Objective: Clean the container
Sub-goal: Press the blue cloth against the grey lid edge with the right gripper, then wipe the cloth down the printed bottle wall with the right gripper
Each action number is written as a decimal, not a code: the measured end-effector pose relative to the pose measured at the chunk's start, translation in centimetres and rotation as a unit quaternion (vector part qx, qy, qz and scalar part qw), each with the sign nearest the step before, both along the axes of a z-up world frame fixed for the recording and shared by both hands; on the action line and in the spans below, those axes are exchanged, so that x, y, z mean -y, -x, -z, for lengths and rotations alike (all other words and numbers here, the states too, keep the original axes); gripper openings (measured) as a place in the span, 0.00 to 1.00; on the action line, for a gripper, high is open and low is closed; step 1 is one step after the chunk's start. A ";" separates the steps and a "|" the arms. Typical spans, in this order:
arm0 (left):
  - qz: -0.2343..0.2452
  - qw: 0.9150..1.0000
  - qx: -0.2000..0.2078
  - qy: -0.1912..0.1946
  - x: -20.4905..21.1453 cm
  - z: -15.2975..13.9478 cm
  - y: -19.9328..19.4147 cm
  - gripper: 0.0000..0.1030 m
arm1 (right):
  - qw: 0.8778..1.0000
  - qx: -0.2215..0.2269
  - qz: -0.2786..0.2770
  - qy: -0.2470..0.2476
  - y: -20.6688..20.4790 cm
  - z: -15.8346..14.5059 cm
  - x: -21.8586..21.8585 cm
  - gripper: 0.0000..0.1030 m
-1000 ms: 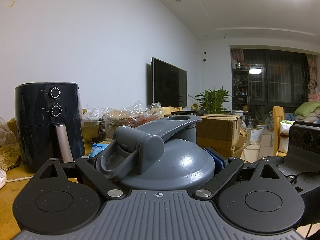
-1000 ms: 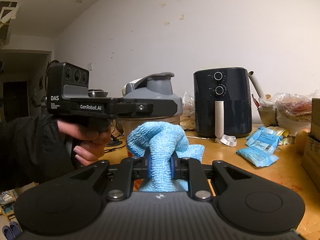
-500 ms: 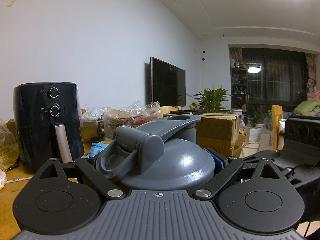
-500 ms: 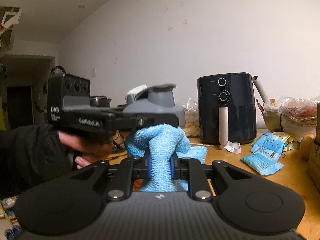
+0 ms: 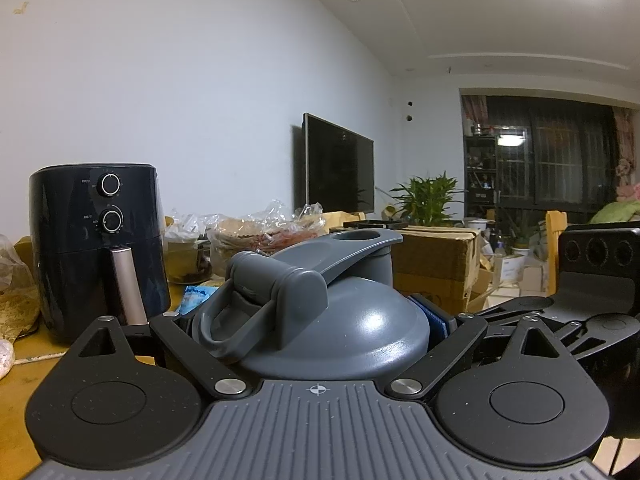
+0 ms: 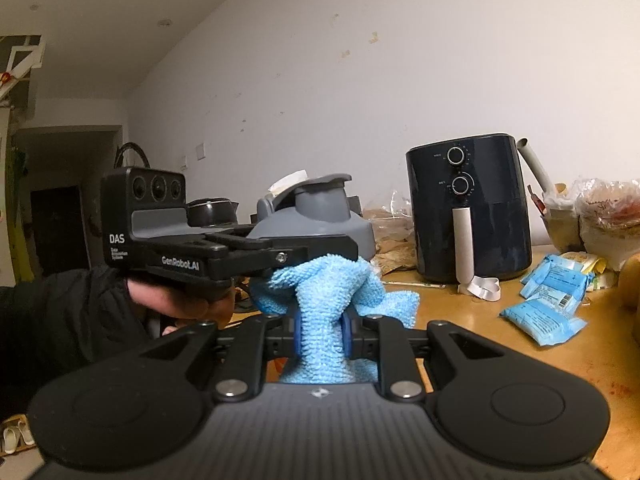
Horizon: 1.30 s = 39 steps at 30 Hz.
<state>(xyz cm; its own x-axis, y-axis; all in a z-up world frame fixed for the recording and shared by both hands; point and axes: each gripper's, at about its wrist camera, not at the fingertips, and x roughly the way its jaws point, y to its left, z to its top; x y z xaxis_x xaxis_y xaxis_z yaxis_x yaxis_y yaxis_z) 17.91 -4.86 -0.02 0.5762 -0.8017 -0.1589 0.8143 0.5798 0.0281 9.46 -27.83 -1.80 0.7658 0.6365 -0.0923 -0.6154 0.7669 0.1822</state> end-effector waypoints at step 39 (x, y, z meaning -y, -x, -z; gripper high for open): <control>-0.005 1.000 0.002 -0.005 0.1 0.0 -0.4 0.92 | 0.997 -0.042 0.010 0.060 -0.2 2.5 -1.4 0.12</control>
<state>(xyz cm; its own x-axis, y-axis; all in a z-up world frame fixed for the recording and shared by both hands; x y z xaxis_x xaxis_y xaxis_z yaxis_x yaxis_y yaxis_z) 18.34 -4.94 -0.01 0.5842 -0.7948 -0.1643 0.8089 0.5867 0.0380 9.67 -26.39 -4.30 0.7644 0.6016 -0.2320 -0.5861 0.7982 0.1390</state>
